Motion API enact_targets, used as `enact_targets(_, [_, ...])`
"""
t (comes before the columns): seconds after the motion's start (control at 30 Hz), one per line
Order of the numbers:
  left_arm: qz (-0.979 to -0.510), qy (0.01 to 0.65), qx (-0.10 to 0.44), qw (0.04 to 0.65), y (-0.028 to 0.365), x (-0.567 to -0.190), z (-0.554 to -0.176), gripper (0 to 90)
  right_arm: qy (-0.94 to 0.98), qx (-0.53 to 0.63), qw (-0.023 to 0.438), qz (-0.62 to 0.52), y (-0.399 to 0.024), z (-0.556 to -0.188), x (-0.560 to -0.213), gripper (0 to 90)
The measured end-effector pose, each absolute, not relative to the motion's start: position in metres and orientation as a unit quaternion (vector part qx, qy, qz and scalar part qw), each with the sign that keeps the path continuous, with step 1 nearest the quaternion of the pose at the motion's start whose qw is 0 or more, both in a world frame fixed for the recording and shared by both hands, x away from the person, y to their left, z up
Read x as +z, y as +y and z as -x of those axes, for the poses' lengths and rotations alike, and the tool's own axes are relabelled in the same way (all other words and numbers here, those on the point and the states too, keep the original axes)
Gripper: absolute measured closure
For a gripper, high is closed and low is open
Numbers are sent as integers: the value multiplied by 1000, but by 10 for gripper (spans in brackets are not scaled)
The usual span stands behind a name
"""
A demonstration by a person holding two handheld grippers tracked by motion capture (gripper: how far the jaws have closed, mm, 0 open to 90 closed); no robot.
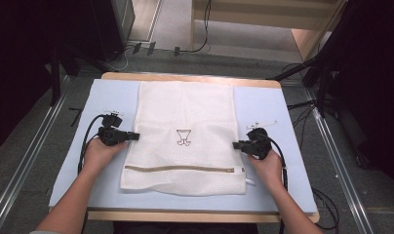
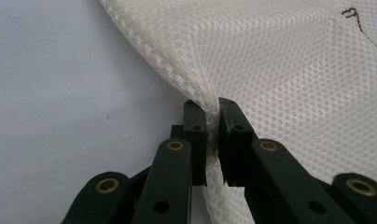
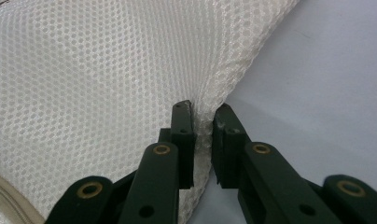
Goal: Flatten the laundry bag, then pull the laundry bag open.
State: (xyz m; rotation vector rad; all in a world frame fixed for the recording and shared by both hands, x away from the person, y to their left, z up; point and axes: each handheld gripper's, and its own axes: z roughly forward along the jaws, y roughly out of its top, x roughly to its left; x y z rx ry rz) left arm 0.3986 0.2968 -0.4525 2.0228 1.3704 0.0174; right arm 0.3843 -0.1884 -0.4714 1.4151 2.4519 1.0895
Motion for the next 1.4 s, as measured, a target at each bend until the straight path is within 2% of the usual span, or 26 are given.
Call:
enact_targets(0.1, [-780, 523, 16, 343, 297, -452, -398, 827, 806, 363, 60, -463, -188, -382, -473, 815])
enact_targets(0.23, [-780, 521, 17, 346, 298, -452, -398, 768, 802, 371, 49, -465, -190, -383, -473, 781])
enact_targets(0.27, [-779, 521, 14, 348, 300, -450, -397, 715, 803, 372, 48, -464, -191, -383, -473, 737])
enact_targets(0.4, [-776, 517, 10, 362, 302, -442, -394, 599, 797, 377, 53, -469, -195, -383, -470, 669])
enact_targets(0.7, [-787, 495, 31, 368, 292, -426, -382, 452, 791, 399, 59, -460, -205, -371, -455, 604])
enact_targets(0.93, [-793, 481, 42, 371, 279, -414, -373, 403, 795, 402, 56, -452, -205, -359, -450, 597])
enact_targets(1.2, [-795, 468, 60, 381, 275, -398, -366, 412, 800, 402, 52, -443, -204, -346, -449, 598])
enact_targets(1.4, [-800, 448, 52, 395, 262, -389, -361, 419, 804, 398, 47, -439, -203, -339, -451, 614])
